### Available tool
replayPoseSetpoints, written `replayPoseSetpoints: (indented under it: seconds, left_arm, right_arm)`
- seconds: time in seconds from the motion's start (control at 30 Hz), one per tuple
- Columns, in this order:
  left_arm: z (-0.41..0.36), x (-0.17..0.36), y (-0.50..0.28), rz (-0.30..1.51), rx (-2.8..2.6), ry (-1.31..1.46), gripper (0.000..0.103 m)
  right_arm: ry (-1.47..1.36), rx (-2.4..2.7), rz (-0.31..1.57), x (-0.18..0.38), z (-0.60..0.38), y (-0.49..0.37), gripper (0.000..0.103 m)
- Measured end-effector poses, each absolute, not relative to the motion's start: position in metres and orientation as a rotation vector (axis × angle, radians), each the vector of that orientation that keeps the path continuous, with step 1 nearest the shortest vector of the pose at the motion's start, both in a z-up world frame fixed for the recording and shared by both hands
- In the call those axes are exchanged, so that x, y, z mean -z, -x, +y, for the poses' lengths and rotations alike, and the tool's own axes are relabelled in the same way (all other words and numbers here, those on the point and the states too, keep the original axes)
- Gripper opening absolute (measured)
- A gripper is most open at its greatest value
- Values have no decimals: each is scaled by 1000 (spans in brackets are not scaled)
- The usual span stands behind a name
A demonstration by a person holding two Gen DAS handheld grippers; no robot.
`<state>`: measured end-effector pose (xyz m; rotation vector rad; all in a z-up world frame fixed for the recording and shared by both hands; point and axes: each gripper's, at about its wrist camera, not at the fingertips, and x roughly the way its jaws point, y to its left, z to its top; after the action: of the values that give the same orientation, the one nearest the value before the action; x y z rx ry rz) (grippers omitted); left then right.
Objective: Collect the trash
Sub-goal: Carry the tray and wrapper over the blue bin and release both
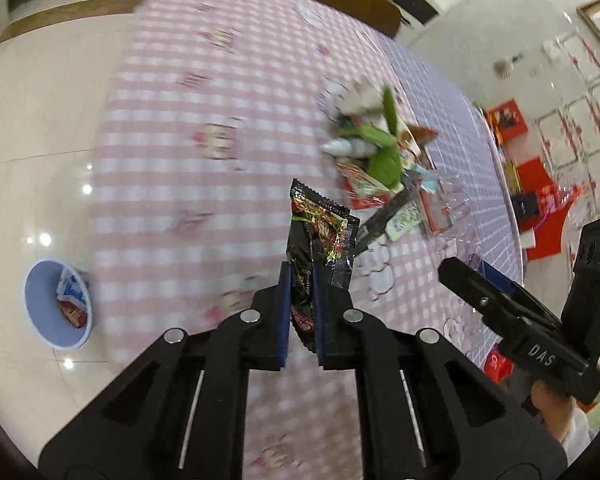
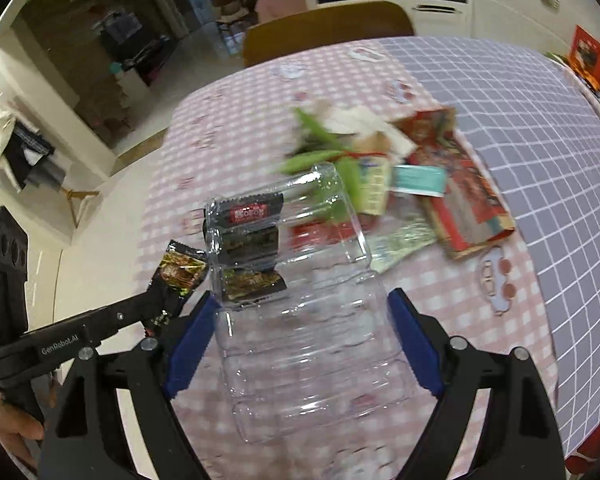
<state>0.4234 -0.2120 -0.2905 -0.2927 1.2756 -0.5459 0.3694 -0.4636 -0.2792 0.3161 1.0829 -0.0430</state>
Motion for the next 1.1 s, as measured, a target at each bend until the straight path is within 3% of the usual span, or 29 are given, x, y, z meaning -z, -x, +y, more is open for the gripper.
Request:
replayPoseSetpoints:
  seconds: [0.33, 0.7, 1.1]
  left_arm:
    - [-36, 286, -390, 1240, 284, 428, 10]
    - [146, 317, -339, 1272, -57, 521, 10]
    - [239, 355, -322, 1305, -206, 578, 10]
  right_arm:
    - [-222, -194, 1105, 257, -311, -391, 83]
    - [-140, -439, 1278, 322, -100, -410, 83]
    - [11, -479, 1385, 377, 23, -416, 83]
